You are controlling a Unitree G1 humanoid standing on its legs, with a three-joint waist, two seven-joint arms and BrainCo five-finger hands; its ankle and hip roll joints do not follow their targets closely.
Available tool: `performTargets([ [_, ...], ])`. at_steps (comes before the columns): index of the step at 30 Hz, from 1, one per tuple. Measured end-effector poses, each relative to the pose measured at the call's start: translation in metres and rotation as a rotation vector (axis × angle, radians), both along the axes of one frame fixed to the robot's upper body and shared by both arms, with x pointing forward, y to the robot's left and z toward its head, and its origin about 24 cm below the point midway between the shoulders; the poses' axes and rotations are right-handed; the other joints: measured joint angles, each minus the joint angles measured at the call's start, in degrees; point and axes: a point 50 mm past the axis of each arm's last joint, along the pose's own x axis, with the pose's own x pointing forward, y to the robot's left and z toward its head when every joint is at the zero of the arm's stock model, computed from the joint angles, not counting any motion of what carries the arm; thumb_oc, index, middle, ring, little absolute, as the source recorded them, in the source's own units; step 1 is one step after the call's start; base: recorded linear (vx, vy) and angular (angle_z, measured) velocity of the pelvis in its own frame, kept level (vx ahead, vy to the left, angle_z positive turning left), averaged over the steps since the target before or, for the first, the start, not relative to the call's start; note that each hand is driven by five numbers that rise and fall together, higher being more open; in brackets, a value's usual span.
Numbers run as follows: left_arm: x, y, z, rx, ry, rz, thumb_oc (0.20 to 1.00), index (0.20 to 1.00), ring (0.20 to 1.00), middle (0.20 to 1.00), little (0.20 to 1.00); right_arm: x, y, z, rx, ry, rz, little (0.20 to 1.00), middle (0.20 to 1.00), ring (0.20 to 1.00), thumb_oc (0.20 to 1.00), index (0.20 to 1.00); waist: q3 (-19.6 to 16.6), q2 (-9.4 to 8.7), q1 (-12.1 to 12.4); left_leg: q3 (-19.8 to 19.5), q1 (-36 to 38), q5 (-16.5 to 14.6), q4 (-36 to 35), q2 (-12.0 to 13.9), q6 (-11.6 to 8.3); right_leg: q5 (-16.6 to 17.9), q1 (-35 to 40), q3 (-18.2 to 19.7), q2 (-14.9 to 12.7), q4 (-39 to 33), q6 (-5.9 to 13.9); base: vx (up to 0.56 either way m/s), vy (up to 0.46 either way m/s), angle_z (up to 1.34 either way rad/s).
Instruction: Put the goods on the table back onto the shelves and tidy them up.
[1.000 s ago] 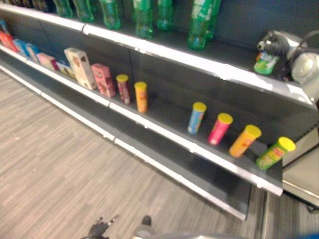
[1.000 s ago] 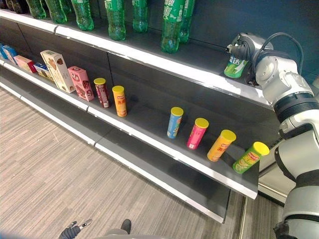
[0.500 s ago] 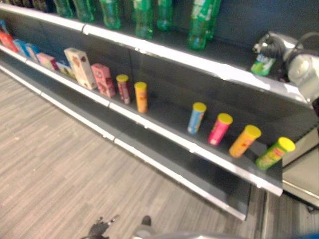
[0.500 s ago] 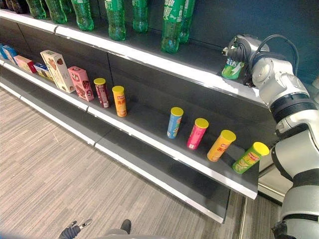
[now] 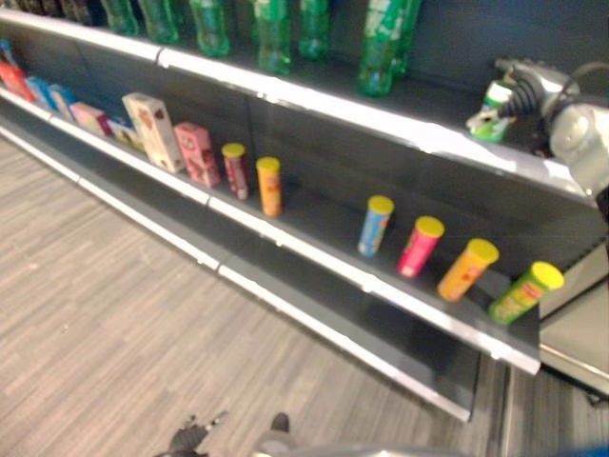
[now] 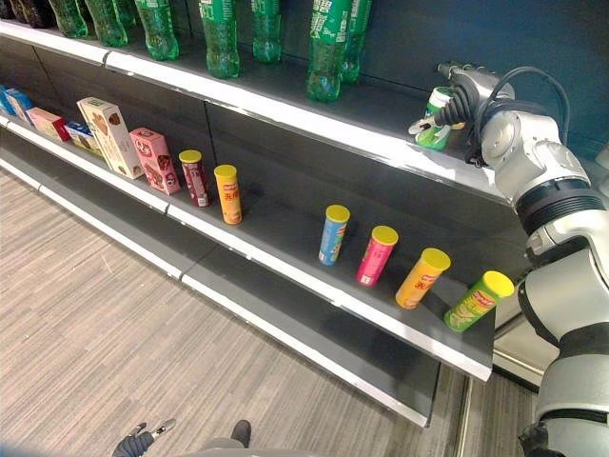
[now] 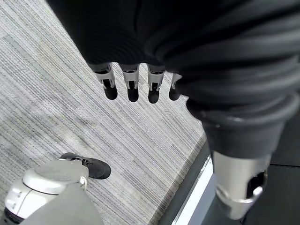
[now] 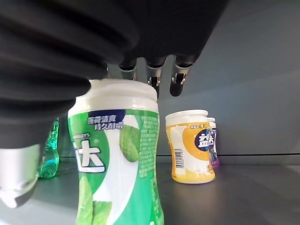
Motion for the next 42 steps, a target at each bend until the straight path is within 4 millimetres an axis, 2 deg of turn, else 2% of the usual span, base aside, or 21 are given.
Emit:
performTargets([
  [6, 0.000, 0.000, 0.000, 0.005, 0.001, 0.003, 1.000, 1.000, 1.000, 1.000, 1.000, -0.001, 0.004, 0.003, -0.046, -0.030, 0.010, 1.000, 1.000, 1.000, 1.000, 1.000, -0.06, 0.15, -0.63, 0.19, 0.04, -0.01, 0.00, 0.01, 0.00, 0.00, -0.09, 0.19, -0.04, 0.00, 0.00, 0.00, 0.000, 0.00],
  [9, -0.001, -0.001, 0.000, 0.010, 0.003, 0.010, 1.000, 1.000, 1.000, 1.000, 1.000, -0.007, 0.016, 0.017, -0.072, -0.095, 0.073, 1.000, 1.000, 1.000, 1.000, 1.000, -0.02, 0.54, -1.28, 0.28, 0.00, -0.04, -0.01, 0.00, 0.02, 0.00, -0.18, 0.28, -0.07, 0.00, 0.00, 0.00, 0.012, 0.00],
  [12, -0.002, -0.003, -0.001, 0.012, 0.002, 0.029, 1.000, 1.000, 1.000, 1.000, 1.000, -0.037, 0.027, 0.045, -0.054, -0.299, 0.207, 1.000, 1.000, 1.000, 1.000, 1.000, 0.00, 0.86, -1.83, 0.50, 0.00, -0.04, -0.03, -0.07, 0.14, -0.05, -0.32, 0.41, -0.19, 0.00, 0.03, 0.01, 0.014, -0.03],
  [14, -0.010, -0.004, -0.003, 0.012, 0.021, 0.036, 1.000, 1.000, 1.000, 1.000, 1.000, -0.049, 0.034, 0.055, -0.037, -0.390, 0.260, 1.000, 1.000, 1.000, 1.000, 1.000, -0.05, 1.02, -2.73, 0.63, 0.20, -0.06, -0.04, 0.02, 0.14, -0.06, -0.20, 0.53, -0.12, 0.01, 0.02, 0.01, 0.016, -0.04],
  [16, -0.010, -0.005, -0.003, 0.009, 0.020, 0.041, 1.000, 1.000, 1.000, 1.000, 1.000, -0.054, 0.029, 0.055, -0.033, -0.413, 0.249, 1.000, 1.000, 1.000, 1.000, 1.000, -0.05, 1.06, -3.86, 0.78, 0.36, -0.10, -0.03, 0.14, 0.10, -0.07, -0.20, 0.67, -0.07, 0.01, 0.02, 0.01, 0.014, 0.03],
  [17, -0.007, -0.006, -0.002, 0.005, -0.008, 0.059, 1.000, 1.000, 1.000, 1.000, 1.000, -0.075, 0.018, 0.057, 0.004, -0.484, 0.265, 1.000, 1.000, 1.000, 1.000, 1.000, 0.03, 0.84, -3.47, 0.43, 0.00, -0.23, -0.05, -0.04, -0.07, -0.20, -0.23, 0.36, -0.17, 0.00, 0.12, 0.00, 0.000, 0.00],
  [18, -0.013, -0.007, -0.003, 0.004, 0.012, 0.063, 1.000, 1.000, 1.000, 1.000, 1.000, -0.079, 0.018, 0.058, 0.038, -0.515, 0.287, 1.000, 1.000, 1.000, 1.000, 1.000, 0.01, 0.96, -3.69, 0.90, 0.11, -0.33, -0.05, -0.07, -0.02, -0.20, -0.42, 0.64, -0.30, 0.00, 0.14, 0.00, 0.012, -0.08],
  [19, -0.018, -0.007, -0.004, 0.000, 0.029, 0.069, 1.000, 1.000, 1.000, 1.000, 1.000, -0.093, 0.005, 0.053, 0.100, -0.576, 0.275, 1.000, 1.000, 1.000, 1.000, 1.000, 0.03, 1.03, -4.55, 1.43, 0.13, -0.47, -0.05, -0.05, 0.06, -0.21, -0.70, 1.11, -0.38, 0.01, 0.16, 0.00, 0.023, -0.20],
  [21, -0.019, -0.011, -0.006, -0.009, 0.033, 0.070, 1.000, 1.000, 1.000, 1.000, 1.000, -0.098, -0.005, 0.042, 0.167, -0.586, 0.244, 1.000, 1.000, 1.000, 1.000, 1.000, 0.18, 1.51, -5.43, 2.00, 0.20, -0.50, -0.05, -0.05, 0.13, -0.13, -1.05, 2.19, -0.44, 0.00, 0.22, 0.00, 0.012, -0.19],
  [22, -0.021, -0.016, -0.008, -0.025, 0.034, 0.085, 1.000, 1.000, 1.000, 1.000, 1.000, -0.110, 0.006, 0.025, 0.270, -0.632, 0.312, 1.000, 1.000, 1.000, 1.000, 1.000, 0.51, 1.93, -5.98, 2.39, 0.52, -0.46, -0.07, -0.05, 0.16, -0.06, -0.99, 2.34, -0.53, -0.02, 0.24, 0.01, 0.004, -0.21],
  [23, -0.018, -0.020, -0.008, -0.034, 0.023, 0.088, 1.000, 1.000, 1.000, 1.000, 1.000, -0.112, 0.012, 0.016, 0.279, -0.615, 0.345, 1.000, 1.000, 1.000, 1.000, 1.000, 0.85, 2.48, -6.35, 2.67, 0.77, -0.71, -0.07, -0.11, 0.39, -0.05, -0.95, 2.44, -0.64, -0.01, 0.25, 0.00, 0.007, -0.28],
  [24, -0.018, -0.027, -0.010, -0.051, 0.018, 0.090, 1.000, 1.000, 1.000, 1.000, 1.000, -0.111, 0.025, -0.007, 0.436, -0.587, 0.395, 1.000, 1.000, 1.000, 1.000, 1.000, 0.69, 2.91, -6.32, 3.59, 1.12, -0.97, -0.07, -0.04, 0.47, -0.22, -0.91, 3.60, -0.65, 0.00, 0.73, 0.00, 0.016, -0.26],
  [25, -0.017, -0.033, -0.011, -0.067, 0.018, 0.092, 1.000, 1.000, 1.000, 1.000, 1.000, -0.120, 0.048, -0.032, 0.669, -0.596, 0.482, 1.000, 1.000, 1.000, 1.000, 1.000, 0.75, 2.83, -6.54, 3.71, 1.19, -0.98, -0.07, 0.03, 0.36, -0.05, -1.00, 3.65, -0.52, -0.01, 0.41, -0.01, 0.014, -0.19],
  [26, -0.013, -0.045, -0.014, -0.097, 0.015, 0.072, 1.000, 1.000, 1.000, 1.000, 1.000, -0.119, 0.077, -0.049, 0.782, -0.514, 0.583, 1.000, 1.000, 1.000, 1.000, 1.000, 1.08, 3.28, -6.51, 3.75, 0.98, -0.97, -0.06, -0.19, 0.35, 0.06, -1.40, 3.62, -0.75, 0.01, 0.50, -0.01, 0.017, 0.04],
  [27, -0.007, -0.050, -0.014, -0.114, 0.005, 0.070, 1.000, 1.000, 1.000, 1.000, 1.000, -0.111, 0.112, -0.070, 0.799, -0.328, 0.692, 1.000, 1.000, 1.000, 1.000, 1.000, 1.20, 3.14, -5.70, 3.55, 0.96, -0.75, -0.06, -0.43, 0.63, 0.11, -1.16, 3.47, -0.89, 0.04, 0.57, -0.02, 0.019, 0.11],
  [28, -0.005, -0.045, -0.012, -0.100, -0.003, 0.069, 1.000, 1.000, 1.000, 1.000, 1.000, -0.104, 0.121, -0.070, 0.780, -0.281, 0.722, 1.000, 1.000, 1.000, 1.000, 1.000, 1.68, 2.14, -4.20, 3.51, 0.96, -0.75, -0.06, -0.42, 0.64, 0.11, -1.10, 3.37, -1.00, 0.03, 0.57, -0.02, 0.032, 0.10],
  [30, -0.007, -0.040, -0.011, -0.086, 0.002, 0.070, 1.000, 1.000, 1.000, 1.000, 1.000, -0.096, 0.139, -0.053, 0.744, -0.277, 0.799, 1.000, 1.000, 1.000, 1.000, 1.000, 2.23, 1.15, -3.70, 3.52, 0.91, -1.05, -0.06, -0.73, 0.57, 0.12, -1.08, 3.33, -1.33, 0.27, 0.63, -0.01, 0.028, 0.03],
  [32, -0.010, -0.037, -0.011, -0.075, 0.009, 0.075, 1.000, 1.000, 1.000, 1.000, 1.000, -0.093, 0.140, -0.034, 0.727, -0.304, 0.837, 1.000, 1.000, 1.000, 1.000, 1.000, 2.23, 1.05, -2.76, 3.40, 1.00, -1.14, -0.06, -1.58, 1.05, 0.13, -0.81, 3.00, -2.06, 0.29, 0.79, 0.00, 0.014, 0.08],
  [35, -0.012, -0.036, -0.011, -0.073, 0.015, 0.077, 1.000, 1.000, 1.000, 1.000, 1.000, -0.089, 0.142, -0.027, 0.684, -0.278, 0.852, 1.000, 1.000, 1.000, 1.000, 1.000, 2.30, 0.93, -2.59, 2.87, 1.12, -1.10, -0.05, -1.96, 1.17, 0.07, -0.36, 2.24, -2.20, 0.29, 0.87, -0.01, 0.012, 0.09],
  [39, -0.009, -0.036, -0.011, -0.074, 0.007, 0.077, 1.000, 1.000, 1.000, 1.000, 1.000, -0.065, 0.135, -0.033, 0.817, -0.191, 0.798, 1.000, 1.000, 1.000, 1.000, 1.000, 2.60, 0.39, -2.23, 2.39, 1.62, -1.36, -0.06, -1.93, 0.88, -0.08, 0.39, 2.00, -2.14, 0.27, 1.00, 0.00, 0.010, 0.06],
  [42, -0.006, -0.035, -0.010, -0.073, 0.001, 0.075, 1.000, 1.000, 1.000, 1.000, 1.000, -0.054, 0.128, -0.041, 0.893, -0.148, 0.749, 1.000, 1.000, 1.000, 1.000, 1.000, 2.73, 0.15, -1.36, 2.21, 1.54, -1.68, -0.06, -1.95, 1.38, -0.09, 0.42, 1.92, -2.35, 0.27, 1.02, 0.00, 0.000, 0.00],
])
